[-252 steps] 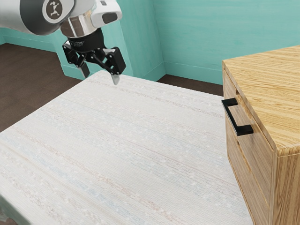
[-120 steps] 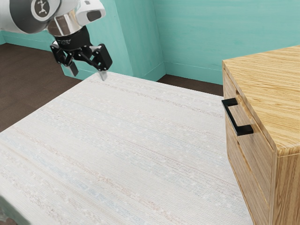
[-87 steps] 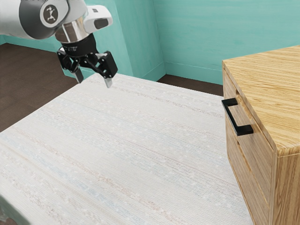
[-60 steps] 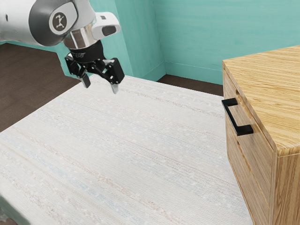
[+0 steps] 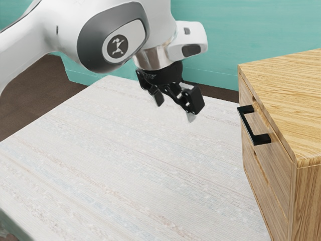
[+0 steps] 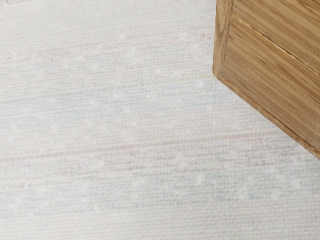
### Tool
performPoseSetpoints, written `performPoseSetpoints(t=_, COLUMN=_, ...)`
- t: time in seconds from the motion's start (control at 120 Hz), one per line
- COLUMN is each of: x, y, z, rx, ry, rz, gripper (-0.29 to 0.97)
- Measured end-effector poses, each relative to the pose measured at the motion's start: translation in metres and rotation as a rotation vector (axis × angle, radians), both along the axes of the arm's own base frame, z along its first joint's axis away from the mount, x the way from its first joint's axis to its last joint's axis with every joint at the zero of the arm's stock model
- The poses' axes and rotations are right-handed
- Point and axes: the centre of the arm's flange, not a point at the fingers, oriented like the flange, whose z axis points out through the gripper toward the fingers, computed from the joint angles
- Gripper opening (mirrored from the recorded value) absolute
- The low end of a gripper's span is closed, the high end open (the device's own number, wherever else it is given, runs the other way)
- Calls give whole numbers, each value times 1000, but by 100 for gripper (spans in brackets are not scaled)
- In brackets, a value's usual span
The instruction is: Pull the drawer handle with one arm to open the drawer
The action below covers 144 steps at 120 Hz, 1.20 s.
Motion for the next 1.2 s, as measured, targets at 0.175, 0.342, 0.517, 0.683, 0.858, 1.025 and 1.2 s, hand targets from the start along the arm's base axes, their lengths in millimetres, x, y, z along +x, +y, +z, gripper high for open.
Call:
performPoseSetpoints(t=0.175, x=11, y=9, z=15, rx=-90, ry=-87, rz=32, gripper=68)
performPoseSetpoints(t=0.342, x=39, y=1, z=-3, rx=-188, ry=-77, rz=24, gripper=68)
performPoseSetpoints(t=0.517, x=49, y=-7, z=1, rx=-235, ry=-90, rz=-23, gripper=68)
performPoseSetpoints(t=0.683, x=-6, y=28, z=25, rx=-182, ry=-125, rz=86, gripper=67)
performPoseSetpoints(t=0.858, x=-14, y=13, z=16, rx=-219, ry=-77, rz=45, gripper=68)
performPoseSetpoints(t=1.025, x=-24, y=28, z=19, rx=-255, ry=-41, rz=19, gripper=68)
performPoseSetpoints(t=1.2, x=-12, y=55, z=2, rx=-295, ry=15, rz=2, gripper=68)
